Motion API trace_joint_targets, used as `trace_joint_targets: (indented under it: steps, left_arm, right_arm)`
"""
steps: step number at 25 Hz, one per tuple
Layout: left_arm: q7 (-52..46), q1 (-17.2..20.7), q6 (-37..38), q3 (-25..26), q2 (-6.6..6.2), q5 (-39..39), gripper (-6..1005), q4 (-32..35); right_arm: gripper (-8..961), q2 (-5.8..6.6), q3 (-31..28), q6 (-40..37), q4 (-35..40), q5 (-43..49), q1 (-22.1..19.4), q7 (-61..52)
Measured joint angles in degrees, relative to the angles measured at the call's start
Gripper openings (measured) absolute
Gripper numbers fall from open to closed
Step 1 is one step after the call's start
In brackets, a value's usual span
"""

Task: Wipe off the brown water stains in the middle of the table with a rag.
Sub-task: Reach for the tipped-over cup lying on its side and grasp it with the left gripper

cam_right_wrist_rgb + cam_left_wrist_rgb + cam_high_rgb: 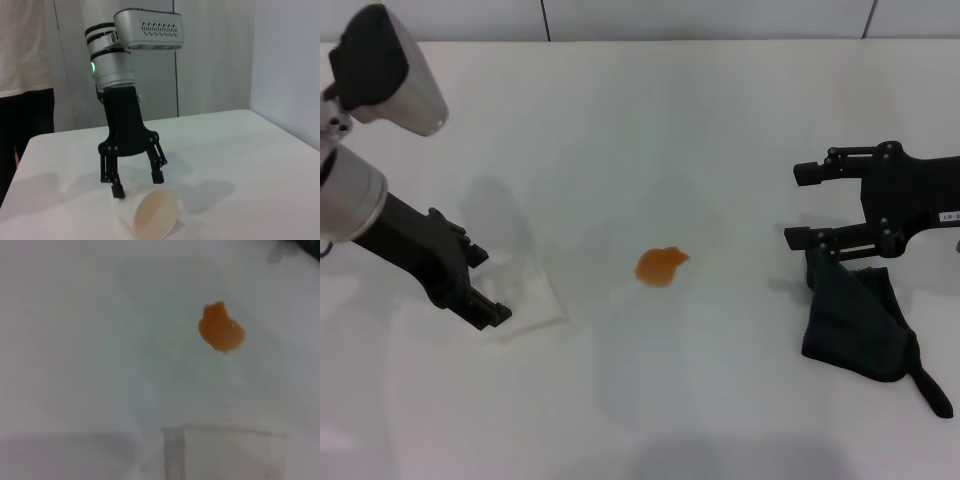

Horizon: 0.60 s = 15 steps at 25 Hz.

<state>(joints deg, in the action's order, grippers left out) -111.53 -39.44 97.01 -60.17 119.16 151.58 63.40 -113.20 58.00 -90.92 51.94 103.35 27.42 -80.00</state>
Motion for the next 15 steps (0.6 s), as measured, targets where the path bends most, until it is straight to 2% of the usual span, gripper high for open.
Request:
trace_joint_targets:
  steps: [8,15]
  left_arm:
    - [-0.2,1.8,-4.1,-6.1,0.28,-2.6,805,0.2]
    - [0.0,2.2,-7.7,-9.4,0.28,-3.2,798,0.4]
  right_arm:
    - [782,-0.34,0.0,0.5,0.0,0.0,0.1,0.0]
    - [782,-0.39,0.0,0.7,0.0,0.3,0.2,0.0]
